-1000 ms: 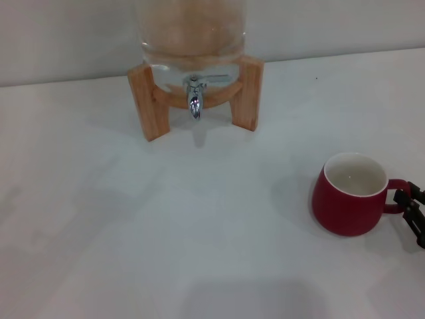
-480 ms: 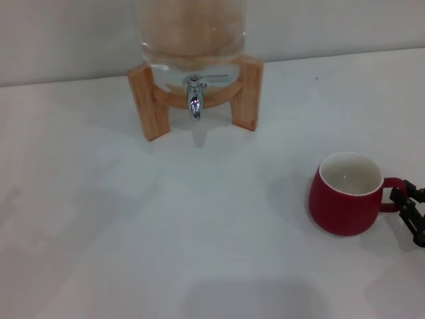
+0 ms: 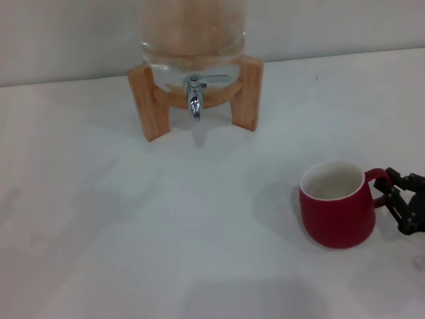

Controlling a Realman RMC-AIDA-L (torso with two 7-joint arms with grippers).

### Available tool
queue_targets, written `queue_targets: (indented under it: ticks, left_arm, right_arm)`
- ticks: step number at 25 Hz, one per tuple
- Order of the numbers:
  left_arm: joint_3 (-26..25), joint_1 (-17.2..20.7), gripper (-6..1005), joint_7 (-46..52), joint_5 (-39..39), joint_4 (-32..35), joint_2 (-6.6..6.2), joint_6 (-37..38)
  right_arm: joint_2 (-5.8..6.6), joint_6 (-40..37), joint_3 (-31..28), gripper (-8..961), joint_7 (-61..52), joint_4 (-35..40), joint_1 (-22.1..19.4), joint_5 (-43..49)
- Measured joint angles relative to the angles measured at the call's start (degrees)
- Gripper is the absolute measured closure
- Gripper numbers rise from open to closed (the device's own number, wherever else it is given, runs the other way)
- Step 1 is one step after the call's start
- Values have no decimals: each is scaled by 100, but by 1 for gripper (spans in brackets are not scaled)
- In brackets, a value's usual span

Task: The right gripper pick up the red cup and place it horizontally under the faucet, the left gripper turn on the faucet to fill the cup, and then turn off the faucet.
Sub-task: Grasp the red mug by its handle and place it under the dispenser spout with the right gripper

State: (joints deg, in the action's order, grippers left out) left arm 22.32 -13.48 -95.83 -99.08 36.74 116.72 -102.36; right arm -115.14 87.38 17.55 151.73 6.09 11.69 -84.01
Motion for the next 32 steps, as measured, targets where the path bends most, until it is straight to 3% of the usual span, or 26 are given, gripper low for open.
queue_targets:
  ticks: [32]
  left_arm:
    - [22,12,124,3,19,0,0,12]
  right_arm:
    - [-29,-188,92,801,394,-633,947,54]
